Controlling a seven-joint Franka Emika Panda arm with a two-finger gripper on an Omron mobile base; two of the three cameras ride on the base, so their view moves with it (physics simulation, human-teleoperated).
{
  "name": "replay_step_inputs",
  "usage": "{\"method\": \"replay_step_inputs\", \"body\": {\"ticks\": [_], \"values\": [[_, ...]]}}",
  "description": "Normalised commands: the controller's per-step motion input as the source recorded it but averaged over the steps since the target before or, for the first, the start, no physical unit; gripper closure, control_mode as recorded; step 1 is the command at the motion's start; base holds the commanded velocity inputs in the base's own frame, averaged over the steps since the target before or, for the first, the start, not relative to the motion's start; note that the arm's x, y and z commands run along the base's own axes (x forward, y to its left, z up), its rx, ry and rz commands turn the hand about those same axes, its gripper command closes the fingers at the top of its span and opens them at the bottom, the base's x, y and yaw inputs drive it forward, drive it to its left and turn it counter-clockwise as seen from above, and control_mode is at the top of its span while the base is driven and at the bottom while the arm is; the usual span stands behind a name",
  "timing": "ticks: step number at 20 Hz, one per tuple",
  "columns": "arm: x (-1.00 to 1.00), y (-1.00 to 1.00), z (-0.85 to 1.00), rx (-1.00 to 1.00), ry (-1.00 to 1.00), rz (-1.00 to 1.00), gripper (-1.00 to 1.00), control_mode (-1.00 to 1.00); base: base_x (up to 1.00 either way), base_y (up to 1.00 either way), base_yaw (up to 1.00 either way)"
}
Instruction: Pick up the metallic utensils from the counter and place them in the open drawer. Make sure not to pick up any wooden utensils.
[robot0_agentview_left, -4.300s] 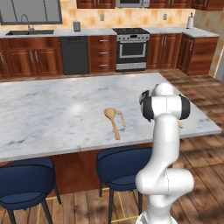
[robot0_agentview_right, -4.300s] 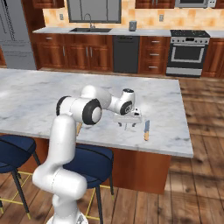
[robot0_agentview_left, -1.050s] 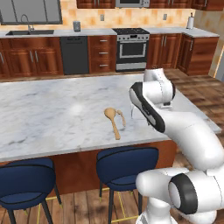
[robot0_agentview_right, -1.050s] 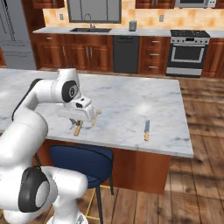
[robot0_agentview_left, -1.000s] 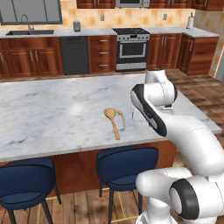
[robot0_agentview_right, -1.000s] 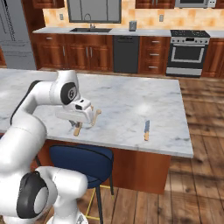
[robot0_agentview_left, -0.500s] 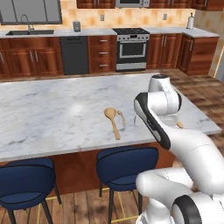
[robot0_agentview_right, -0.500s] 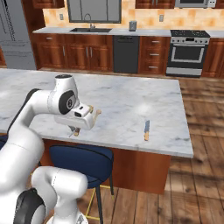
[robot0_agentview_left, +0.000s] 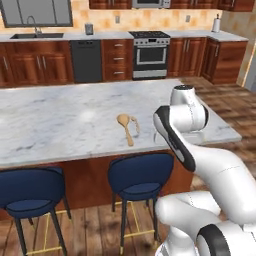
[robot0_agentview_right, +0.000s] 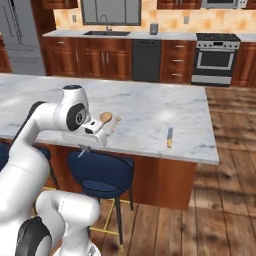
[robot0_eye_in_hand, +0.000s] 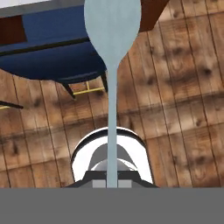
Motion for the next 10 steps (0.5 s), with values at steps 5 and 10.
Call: {"method": "replay_step_inputs", "body": {"ticks": [5, 10], "values": [[0.00, 0.00, 0.00, 0.00, 0.00, 0.00, 1.00, 1.00, 0.05, 0.00, 0.47], [0.00, 0.00, 0.00, 0.00, 0.00, 0.00, 1.00, 1.00, -0.01, 0.23, 0.98]]}}
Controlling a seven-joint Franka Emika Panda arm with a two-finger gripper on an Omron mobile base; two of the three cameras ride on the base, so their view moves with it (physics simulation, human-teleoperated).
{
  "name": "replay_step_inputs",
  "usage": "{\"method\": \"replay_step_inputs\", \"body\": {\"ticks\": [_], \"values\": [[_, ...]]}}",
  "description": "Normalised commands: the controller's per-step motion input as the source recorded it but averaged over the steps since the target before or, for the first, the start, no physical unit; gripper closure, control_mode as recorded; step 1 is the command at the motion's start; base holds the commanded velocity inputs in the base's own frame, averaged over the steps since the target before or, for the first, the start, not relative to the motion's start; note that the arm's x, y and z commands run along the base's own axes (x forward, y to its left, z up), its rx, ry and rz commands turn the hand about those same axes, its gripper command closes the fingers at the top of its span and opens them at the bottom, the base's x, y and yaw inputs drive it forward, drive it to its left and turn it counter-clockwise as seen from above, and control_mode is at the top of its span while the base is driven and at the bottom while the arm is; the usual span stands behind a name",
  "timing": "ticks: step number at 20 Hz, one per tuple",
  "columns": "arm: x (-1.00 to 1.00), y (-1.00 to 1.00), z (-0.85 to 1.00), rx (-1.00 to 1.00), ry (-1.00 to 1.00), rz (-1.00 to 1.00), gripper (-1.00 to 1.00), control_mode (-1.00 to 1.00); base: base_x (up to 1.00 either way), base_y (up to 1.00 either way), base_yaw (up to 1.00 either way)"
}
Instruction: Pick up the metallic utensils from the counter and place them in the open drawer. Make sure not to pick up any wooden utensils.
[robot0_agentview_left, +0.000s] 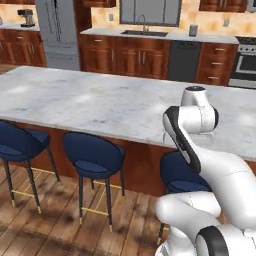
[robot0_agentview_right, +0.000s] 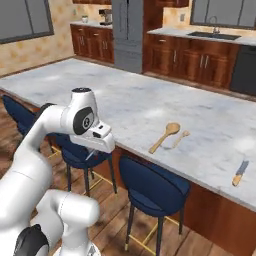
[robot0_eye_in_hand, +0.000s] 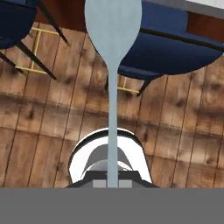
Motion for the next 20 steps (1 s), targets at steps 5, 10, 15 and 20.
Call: {"method": "replay_step_inputs", "body": {"ticks": [5, 10, 15, 20], "values": [[0.00, 0.00, 0.00, 0.00, 0.00, 0.00, 1.00, 1.00, 0.03, 0.29, 0.95], [0.00, 0.00, 0.00, 0.00, 0.00, 0.00, 1.00, 1.00, 0.14, 0.26, 0.91], [0.00, 0.00, 0.00, 0.00, 0.00, 0.00, 1.00, 1.00, -0.08, 0.02, -0.18], [0.00, 0.00, 0.00, 0.00, 0.00, 0.00, 1.00, 1.00, -0.07, -0.03, -0.92]]}}
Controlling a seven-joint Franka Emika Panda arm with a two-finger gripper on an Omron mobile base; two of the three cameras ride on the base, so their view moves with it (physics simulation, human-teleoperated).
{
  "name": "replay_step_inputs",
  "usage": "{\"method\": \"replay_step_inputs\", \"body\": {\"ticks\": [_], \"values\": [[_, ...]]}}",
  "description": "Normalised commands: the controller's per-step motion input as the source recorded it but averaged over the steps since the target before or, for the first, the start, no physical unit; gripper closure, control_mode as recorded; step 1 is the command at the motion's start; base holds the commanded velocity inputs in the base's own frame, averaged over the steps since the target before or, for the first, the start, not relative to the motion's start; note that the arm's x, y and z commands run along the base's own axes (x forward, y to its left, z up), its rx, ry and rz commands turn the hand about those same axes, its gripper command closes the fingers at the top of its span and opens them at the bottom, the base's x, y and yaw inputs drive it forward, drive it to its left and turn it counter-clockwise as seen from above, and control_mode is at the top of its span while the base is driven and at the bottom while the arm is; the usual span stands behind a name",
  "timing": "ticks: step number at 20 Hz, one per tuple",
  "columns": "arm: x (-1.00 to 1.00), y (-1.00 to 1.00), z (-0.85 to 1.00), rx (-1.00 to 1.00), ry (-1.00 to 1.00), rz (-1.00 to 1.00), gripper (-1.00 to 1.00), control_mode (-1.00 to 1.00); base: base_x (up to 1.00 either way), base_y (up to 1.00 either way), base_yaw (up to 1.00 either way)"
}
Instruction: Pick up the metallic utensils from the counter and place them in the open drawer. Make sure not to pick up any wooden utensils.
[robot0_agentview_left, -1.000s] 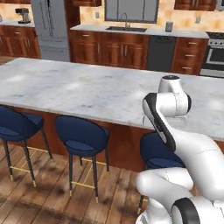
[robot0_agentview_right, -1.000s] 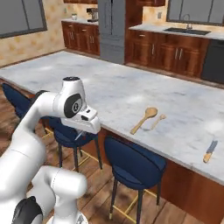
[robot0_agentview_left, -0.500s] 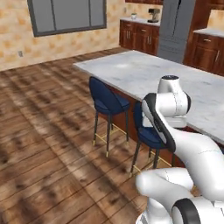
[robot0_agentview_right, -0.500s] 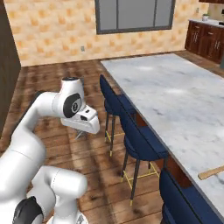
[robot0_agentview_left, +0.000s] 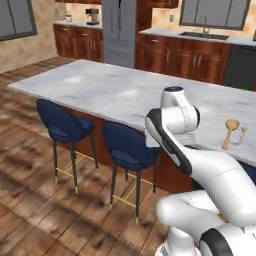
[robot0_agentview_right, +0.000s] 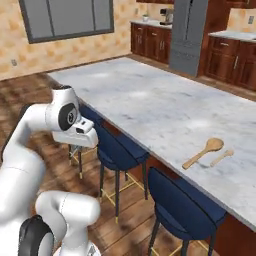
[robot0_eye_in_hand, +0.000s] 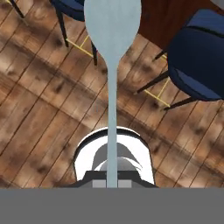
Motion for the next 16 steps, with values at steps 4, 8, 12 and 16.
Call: {"method": "replay_step_inputs", "body": {"ticks": [4, 8, 12, 16], "values": [[0.00, 0.00, 0.00, 0.00, 0.00, 0.00, 1.00, 1.00, 0.00, 0.00, -0.97], [0.00, 0.00, 0.00, 0.00, 0.00, 0.00, 1.00, 1.00, 0.00, 0.00, -0.98], [0.00, 0.00, 0.00, 0.00, 0.00, 0.00, 1.00, 1.00, 0.00, 0.00, -0.97], [0.00, 0.00, 0.00, 0.00, 0.00, 0.00, 1.00, 1.00, 0.00, 0.00, -0.97]]}}
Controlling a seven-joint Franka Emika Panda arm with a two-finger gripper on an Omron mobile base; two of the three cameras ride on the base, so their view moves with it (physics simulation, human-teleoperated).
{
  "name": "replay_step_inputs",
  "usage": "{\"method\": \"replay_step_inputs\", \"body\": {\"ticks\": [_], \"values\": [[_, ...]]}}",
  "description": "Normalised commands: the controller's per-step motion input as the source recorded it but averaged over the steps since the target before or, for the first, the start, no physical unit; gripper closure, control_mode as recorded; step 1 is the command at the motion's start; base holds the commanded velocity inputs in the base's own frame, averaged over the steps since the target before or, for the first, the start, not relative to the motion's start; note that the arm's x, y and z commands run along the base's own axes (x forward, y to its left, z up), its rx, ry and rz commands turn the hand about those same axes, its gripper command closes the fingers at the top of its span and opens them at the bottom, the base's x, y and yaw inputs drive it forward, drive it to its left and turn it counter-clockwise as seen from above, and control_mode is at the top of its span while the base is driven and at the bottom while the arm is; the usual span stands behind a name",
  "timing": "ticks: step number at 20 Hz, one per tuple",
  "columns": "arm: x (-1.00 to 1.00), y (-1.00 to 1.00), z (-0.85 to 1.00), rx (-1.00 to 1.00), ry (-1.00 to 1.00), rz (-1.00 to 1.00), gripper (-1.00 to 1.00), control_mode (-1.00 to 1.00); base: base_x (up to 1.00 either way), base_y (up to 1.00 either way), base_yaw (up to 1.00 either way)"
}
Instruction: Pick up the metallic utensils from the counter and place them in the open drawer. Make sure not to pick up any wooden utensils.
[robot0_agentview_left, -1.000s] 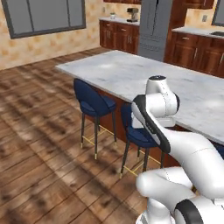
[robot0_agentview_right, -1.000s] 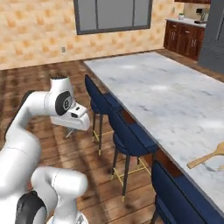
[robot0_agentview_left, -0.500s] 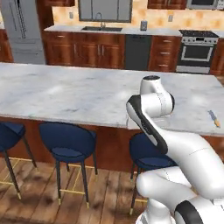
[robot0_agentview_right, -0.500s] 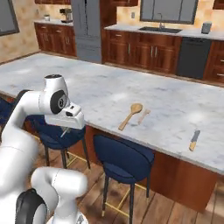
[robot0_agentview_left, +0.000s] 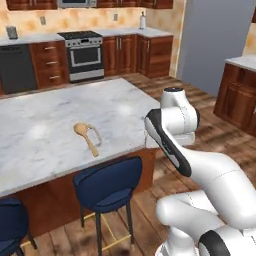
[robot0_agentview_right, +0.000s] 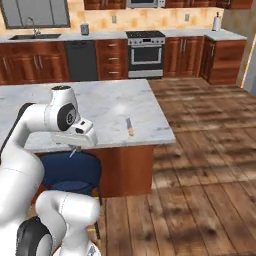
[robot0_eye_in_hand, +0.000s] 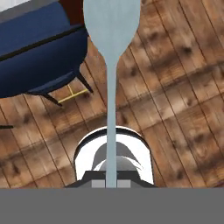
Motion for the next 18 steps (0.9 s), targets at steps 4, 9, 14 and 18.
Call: {"method": "replay_step_inputs", "body": {"ticks": [4, 9, 14, 18], "values": [[0.00, 0.00, 0.00, 0.00, 0.00, 0.00, 1.00, 1.00, 0.00, -0.06, -0.94], [0.00, 0.00, 0.00, 0.00, 0.00, 0.00, 1.00, 1.00, 0.23, -0.51, -0.71], [0.00, 0.00, 0.00, 0.00, 0.00, 0.00, 1.00, 1.00, 0.81, -0.97, -0.12], [0.00, 0.00, 0.00, 0.00, 0.00, 0.00, 1.00, 1.00, 0.97, -1.00, 0.08]]}}
